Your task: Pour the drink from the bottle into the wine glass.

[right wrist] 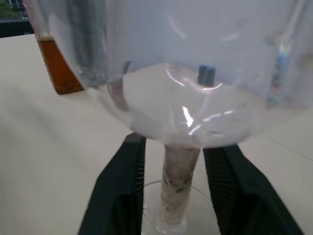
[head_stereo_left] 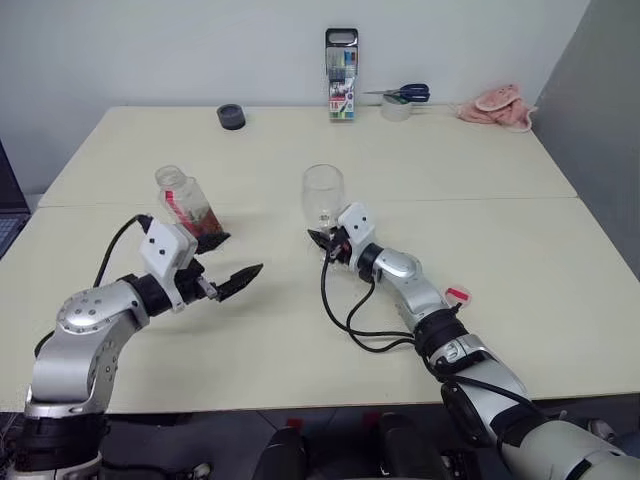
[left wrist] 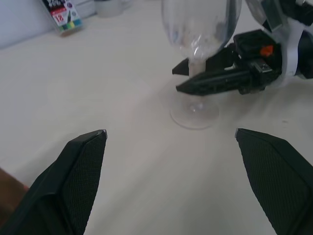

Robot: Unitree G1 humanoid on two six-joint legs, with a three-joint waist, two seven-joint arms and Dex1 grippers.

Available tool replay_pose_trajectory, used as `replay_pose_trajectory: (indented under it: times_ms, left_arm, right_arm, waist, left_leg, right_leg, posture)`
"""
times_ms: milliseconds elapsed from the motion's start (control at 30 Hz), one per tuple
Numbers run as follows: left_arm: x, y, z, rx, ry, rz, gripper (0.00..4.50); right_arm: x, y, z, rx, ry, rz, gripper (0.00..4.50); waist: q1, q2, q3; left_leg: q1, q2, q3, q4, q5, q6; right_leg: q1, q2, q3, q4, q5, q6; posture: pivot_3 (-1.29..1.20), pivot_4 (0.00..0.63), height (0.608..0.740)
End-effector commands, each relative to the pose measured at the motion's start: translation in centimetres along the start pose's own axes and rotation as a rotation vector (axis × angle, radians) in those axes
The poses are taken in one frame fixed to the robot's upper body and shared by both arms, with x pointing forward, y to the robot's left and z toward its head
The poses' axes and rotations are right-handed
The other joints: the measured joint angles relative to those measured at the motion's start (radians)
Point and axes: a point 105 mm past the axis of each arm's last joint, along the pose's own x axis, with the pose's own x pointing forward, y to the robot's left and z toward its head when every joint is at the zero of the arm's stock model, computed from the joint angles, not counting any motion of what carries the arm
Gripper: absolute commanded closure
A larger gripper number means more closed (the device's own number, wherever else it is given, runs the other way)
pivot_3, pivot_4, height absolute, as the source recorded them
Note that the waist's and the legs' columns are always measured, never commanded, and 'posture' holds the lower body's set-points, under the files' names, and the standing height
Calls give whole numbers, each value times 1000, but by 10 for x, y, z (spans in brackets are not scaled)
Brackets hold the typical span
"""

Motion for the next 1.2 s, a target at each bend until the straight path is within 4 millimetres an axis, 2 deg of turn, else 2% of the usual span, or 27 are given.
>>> replay_pose_trajectory:
  times_ms: [33,133,167,433,600,767,900,1100,1200]
  left_arm:
    - [4,0,16,30,-82,-4,0]
    - [8,0,21,29,-114,0,0]
    - [9,0,23,29,-122,-1,0]
    - [8,-3,34,18,-165,21,0]
    - [3,-4,29,-8,-162,81,0]
    - [-8,-2,-6,-63,-107,213,0]
    - [-14,0,-25,-73,-74,307,0]
    - [-38,18,-64,-93,-22,600,0]
    - [-47,29,-72,-94,-10,683,0]
  right_arm:
    - [1,-1,16,-14,-59,3,1198]
    - [-1,-1,16,-9,-60,7,220]
    - [-2,-1,16,-7,-60,9,52]
    - [-21,0,13,-30,-39,59,52]
    - [-46,0,11,-60,1,94,52]
    - [-83,4,4,-118,94,163,52]
    - [-99,12,6,-151,127,214,52]
    - [-118,39,32,-182,76,365,52]
    - [-119,46,45,-169,47,401,52]
  waist:
    - [-2,0,0]
    - [-3,0,0]
    - [-4,0,0]
    - [-2,0,0]
    - [-1,0,0]
    - [1,0,0]
    - [5,0,0]
    - [15,-1,0]
    - [24,-1,0]
  left_leg:
    - [0,0,0,0,0,0]
    - [0,0,0,0,0,0]
    - [0,0,0,0,0,0]
    - [-1,0,-1,0,0,0]
    - [-1,0,-1,0,0,0]
    - [-1,0,-1,0,0,0]
    - [-1,0,-1,0,0,0]
    - [-1,0,-1,1,0,0]
    - [-1,0,-2,1,0,0]
  right_leg:
    - [0,0,0,0,0,0]
    - [0,0,0,0,0,0]
    - [0,0,0,0,0,0]
    - [0,-1,0,0,0,0]
    - [0,-1,0,0,0,0]
    - [0,-1,0,0,0,0]
    - [0,-1,-1,-1,0,0]
    - [1,-1,-1,-1,0,0]
    - [1,-1,-1,-1,0,0]
  posture:
    - [0,150,740]
    - [0,150,740]
    - [0,150,740]
    - [0,150,740]
    - [0,150,740]
    - [0,150,740]
    - [0,150,740]
    - [0,150,740]
    - [0,150,740]
